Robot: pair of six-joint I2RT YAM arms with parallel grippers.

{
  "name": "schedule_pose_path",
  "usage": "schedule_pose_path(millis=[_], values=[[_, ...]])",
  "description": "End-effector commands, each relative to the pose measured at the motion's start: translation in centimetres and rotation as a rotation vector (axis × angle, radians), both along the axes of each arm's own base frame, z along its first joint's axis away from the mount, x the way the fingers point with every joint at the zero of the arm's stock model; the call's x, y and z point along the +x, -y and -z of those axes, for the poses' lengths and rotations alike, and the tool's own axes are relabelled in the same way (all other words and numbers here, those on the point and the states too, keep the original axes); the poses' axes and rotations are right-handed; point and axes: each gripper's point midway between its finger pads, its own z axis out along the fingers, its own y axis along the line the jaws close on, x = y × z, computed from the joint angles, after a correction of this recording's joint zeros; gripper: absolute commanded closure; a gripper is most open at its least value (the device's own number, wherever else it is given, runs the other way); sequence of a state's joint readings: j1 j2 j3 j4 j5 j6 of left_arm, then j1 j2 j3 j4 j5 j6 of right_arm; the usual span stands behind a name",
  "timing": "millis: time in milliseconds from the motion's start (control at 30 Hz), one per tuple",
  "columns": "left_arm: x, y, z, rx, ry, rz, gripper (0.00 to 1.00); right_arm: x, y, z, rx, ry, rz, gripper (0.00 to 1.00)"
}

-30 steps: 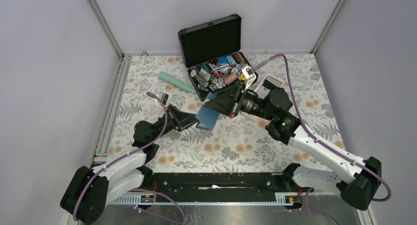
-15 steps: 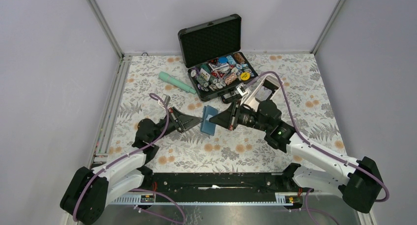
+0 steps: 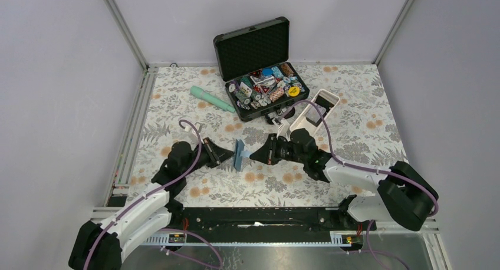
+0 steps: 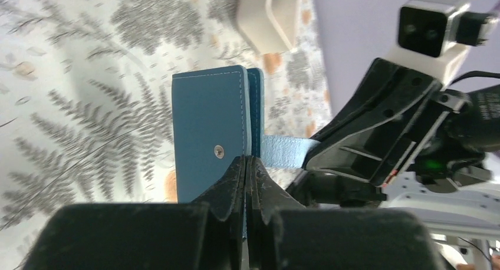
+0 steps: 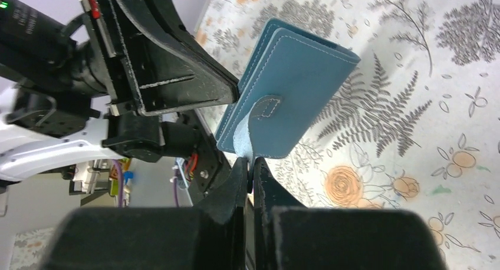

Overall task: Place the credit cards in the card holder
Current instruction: Open the card holder at the center of the board.

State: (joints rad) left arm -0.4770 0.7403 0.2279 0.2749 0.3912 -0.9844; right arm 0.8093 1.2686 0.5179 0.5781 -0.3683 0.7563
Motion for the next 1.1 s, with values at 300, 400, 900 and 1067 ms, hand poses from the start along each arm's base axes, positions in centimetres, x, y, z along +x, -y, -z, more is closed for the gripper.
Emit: schedule_pose_path(millis=[300,400,900,1067], values=[[1.9,-1.6,2.5,0.235,-0.022,-0.069,1.0,3.4,3.4,6.2,-0.305,0.005,0.197,0.41],[1.9,-1.6,2.8,0.246,-0.029,-0.066,1.0,4.0,4.9,6.5,-0.37,0.021,0.26,0.29],[2.2,-3.5,6.6,0.366,-0.115,-0.142,1.0,2.7,4.3,5.2,-0.296,0.039,0.193,0.29],[2.0,-4.4,7.4,0.437,-0.142,-0.151,0.99,3.1,5.0,6.7,-0.365,0.022,0.223,0.27]])
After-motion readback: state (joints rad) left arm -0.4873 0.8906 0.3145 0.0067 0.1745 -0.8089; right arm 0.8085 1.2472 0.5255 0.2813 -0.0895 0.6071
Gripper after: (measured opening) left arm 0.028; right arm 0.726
